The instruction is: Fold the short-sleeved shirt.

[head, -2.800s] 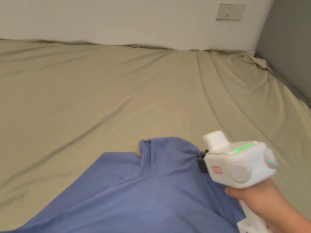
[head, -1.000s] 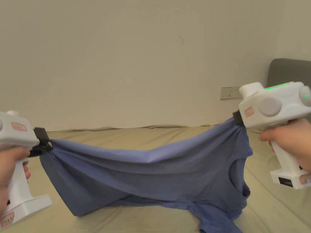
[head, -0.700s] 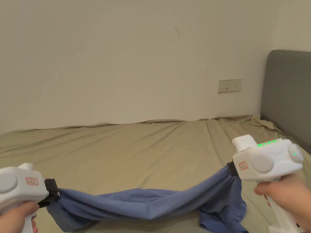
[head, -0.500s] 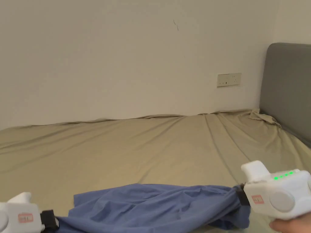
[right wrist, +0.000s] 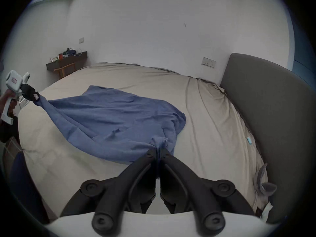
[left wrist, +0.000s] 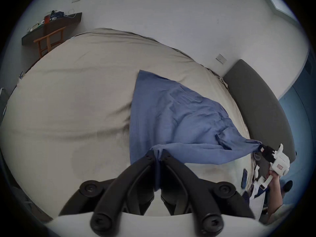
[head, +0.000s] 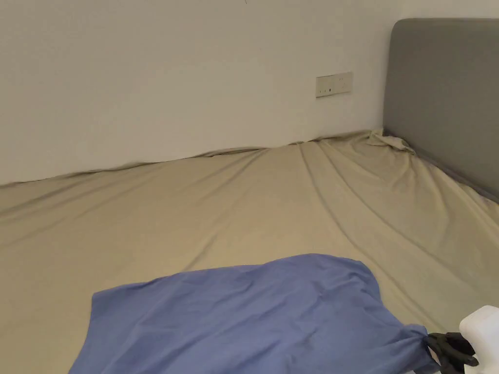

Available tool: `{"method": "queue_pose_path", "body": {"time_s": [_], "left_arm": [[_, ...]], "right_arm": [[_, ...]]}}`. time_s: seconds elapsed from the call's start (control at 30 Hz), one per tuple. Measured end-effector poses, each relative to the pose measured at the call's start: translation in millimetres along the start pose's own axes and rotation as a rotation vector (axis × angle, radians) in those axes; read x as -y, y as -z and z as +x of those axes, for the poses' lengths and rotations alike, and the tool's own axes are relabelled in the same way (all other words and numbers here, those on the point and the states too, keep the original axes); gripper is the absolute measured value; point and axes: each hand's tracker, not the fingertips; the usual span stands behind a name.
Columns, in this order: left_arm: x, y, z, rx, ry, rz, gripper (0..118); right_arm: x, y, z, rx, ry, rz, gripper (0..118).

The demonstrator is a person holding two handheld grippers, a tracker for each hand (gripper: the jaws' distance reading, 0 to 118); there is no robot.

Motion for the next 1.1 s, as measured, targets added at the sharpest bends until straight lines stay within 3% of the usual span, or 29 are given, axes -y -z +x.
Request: {"method": "queue_pose_path", "body": {"time_s": [0.13,0.23,0.3,0.47,0.63,0.8,0.97,1.0,1.03,1.07,1.1], "left_arm": [[34,-19,-9,0.052,-0.059,-0.036,2],[62,-25,-13,0.052,-0.06,-0.068,2],[80,-22,-15,0.03,-0.044,-0.104,2],[109,1,-29,-0.02,-0.076,-0.203,2],[108,38,-43,-0.149,0.009,-0.286,2],[121,62,-51,-0.187,0.011,-0.337,2],[126,66,-50,-0.211,-0.012,-0.319,4],[125,65,-47,-0.218,0.006,-0.304,8],[125,61,-42,-0.207,0.044,-0.282,22],[125,54,-33,-0.219,0.079,-0.281,43],[125,49,-25,-0.256,0.12,-0.289,79]], "right_arm": [[29,-36,6,-0.003,0.01,-0.029,5],[55,-50,0,0.016,-0.044,-0.138,5],[72,-51,-2,-0.008,-0.027,-0.206,5],[106,-28,-9,-0.04,0.006,-0.356,5],[124,5,-1,-0.035,0.002,-0.509,5],[145,23,4,-0.057,0.063,-0.578,5],[144,27,-1,-0.046,0.036,-0.577,5],[144,27,0,-0.052,0.029,-0.578,5],[142,25,3,-0.063,0.022,-0.576,10],[138,21,5,-0.091,0.016,-0.563,25],[133,17,6,-0.101,0.025,-0.558,56]]}}
